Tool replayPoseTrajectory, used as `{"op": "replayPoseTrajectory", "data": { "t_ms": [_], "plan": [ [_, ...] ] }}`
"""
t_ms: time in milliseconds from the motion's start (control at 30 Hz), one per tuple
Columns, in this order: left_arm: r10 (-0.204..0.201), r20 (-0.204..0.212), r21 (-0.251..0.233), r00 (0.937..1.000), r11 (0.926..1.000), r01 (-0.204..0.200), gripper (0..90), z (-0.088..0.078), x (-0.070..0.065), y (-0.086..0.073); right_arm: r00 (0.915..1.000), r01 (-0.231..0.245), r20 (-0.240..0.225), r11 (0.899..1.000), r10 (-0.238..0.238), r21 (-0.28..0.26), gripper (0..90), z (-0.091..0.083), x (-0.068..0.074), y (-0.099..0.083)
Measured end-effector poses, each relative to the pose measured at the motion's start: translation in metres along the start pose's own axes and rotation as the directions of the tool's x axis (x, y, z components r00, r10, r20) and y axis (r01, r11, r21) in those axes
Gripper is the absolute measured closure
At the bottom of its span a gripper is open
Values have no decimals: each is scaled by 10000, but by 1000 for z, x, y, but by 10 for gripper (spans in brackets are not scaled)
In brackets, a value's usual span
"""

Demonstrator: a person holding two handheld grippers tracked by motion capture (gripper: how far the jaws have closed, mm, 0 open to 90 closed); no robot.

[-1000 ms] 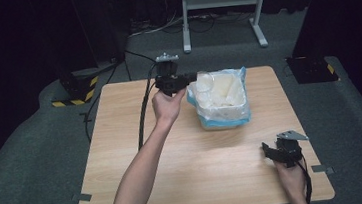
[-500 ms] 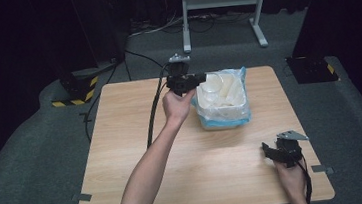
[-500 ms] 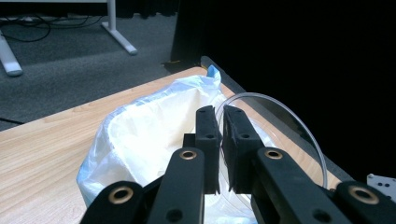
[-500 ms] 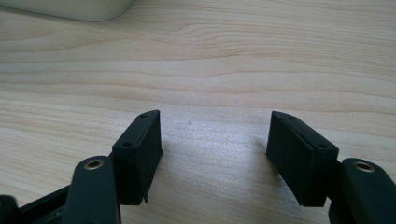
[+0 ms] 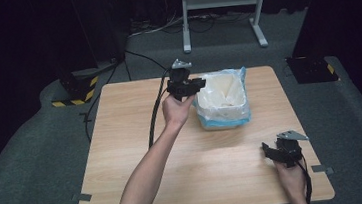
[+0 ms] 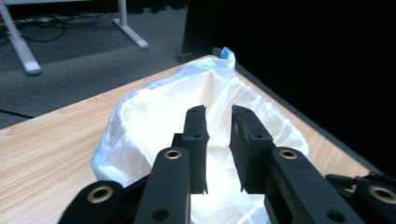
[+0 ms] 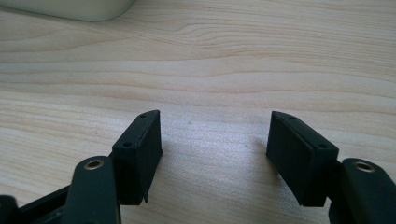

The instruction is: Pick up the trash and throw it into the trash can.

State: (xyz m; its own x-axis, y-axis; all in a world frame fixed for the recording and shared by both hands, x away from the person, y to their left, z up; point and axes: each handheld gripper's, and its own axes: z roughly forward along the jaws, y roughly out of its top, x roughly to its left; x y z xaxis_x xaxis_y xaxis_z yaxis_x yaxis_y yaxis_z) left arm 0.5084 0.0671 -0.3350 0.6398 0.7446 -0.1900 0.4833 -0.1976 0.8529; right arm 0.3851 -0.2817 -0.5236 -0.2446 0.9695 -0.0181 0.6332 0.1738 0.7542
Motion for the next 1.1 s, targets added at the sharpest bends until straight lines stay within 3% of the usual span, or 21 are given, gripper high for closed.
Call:
{"op": "replayPoseTrajectory", "data": {
  "t_ms": [300,567,900,1100],
  "plan": [
    [203,-282,-151,9994,9997,-207,629,-11,0,-10,10000,-2,-2,10000,2,-2,352,0,0,0],
    [514,-736,-375,9960,9978,-542,533,-33,-1,-22,10000,-2,1,10000,2,-2,352,0,0,0],
    [598,-1057,-476,9926,9967,-651,475,-51,-1,-37,10000,-4,0,10000,4,-2,352,0,0,0],
    [372,-1165,-530,9925,9976,-436,453,-63,2,-52,10000,-3,0,10000,3,-1,352,0,0,0]
  ]
}}
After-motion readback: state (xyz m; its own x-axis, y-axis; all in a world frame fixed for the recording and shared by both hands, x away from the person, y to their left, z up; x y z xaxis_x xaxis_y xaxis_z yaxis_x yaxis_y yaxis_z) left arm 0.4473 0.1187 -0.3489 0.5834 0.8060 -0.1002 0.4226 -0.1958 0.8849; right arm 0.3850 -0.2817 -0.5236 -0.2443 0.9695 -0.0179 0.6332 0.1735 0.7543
